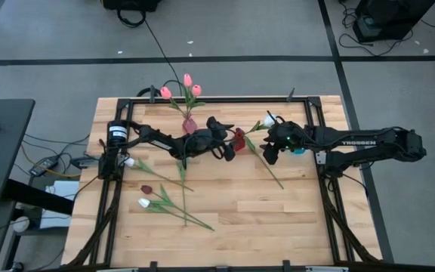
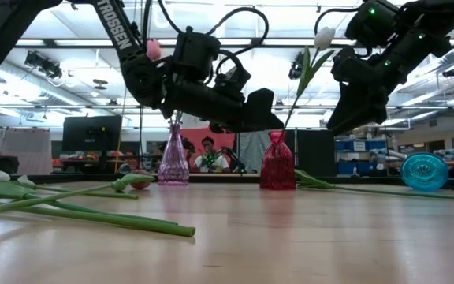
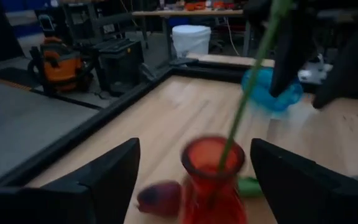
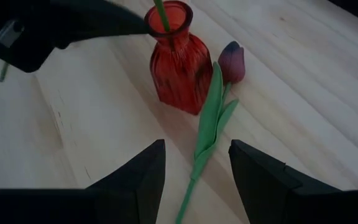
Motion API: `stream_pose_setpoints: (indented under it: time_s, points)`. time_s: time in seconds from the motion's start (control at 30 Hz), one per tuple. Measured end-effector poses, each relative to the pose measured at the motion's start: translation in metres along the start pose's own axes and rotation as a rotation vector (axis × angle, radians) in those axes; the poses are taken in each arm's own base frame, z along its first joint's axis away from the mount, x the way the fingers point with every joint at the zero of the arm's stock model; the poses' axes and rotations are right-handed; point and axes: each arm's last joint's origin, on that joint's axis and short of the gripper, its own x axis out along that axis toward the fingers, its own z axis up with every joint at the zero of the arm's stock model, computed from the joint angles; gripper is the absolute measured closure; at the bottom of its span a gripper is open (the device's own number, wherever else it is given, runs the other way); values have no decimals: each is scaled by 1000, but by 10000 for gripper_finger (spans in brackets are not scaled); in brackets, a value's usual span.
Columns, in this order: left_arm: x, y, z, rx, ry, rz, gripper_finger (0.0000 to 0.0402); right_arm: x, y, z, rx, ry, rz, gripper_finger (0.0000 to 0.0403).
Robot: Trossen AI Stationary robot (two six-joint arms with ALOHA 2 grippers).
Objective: Sort flowers into vase by color
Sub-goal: Move the red vase to the top center of the table
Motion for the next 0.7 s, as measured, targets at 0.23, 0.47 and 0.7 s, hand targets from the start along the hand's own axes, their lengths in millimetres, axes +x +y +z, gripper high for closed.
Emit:
stream_pose_setpoints:
  time_s: [0.23, 0.47, 0.7]
  points:
    - [19, -6, -13, 1, 29, -75, 119, 0, 1, 1, 20, -13, 8, 212]
    - [23, 0, -15, -4, 33, -39, 137, 0, 3, 1, 20, -14, 10, 212]
    - [24, 9, -19, -3, 47, 11, 256, 0, 3, 0, 22, -14, 7, 212]
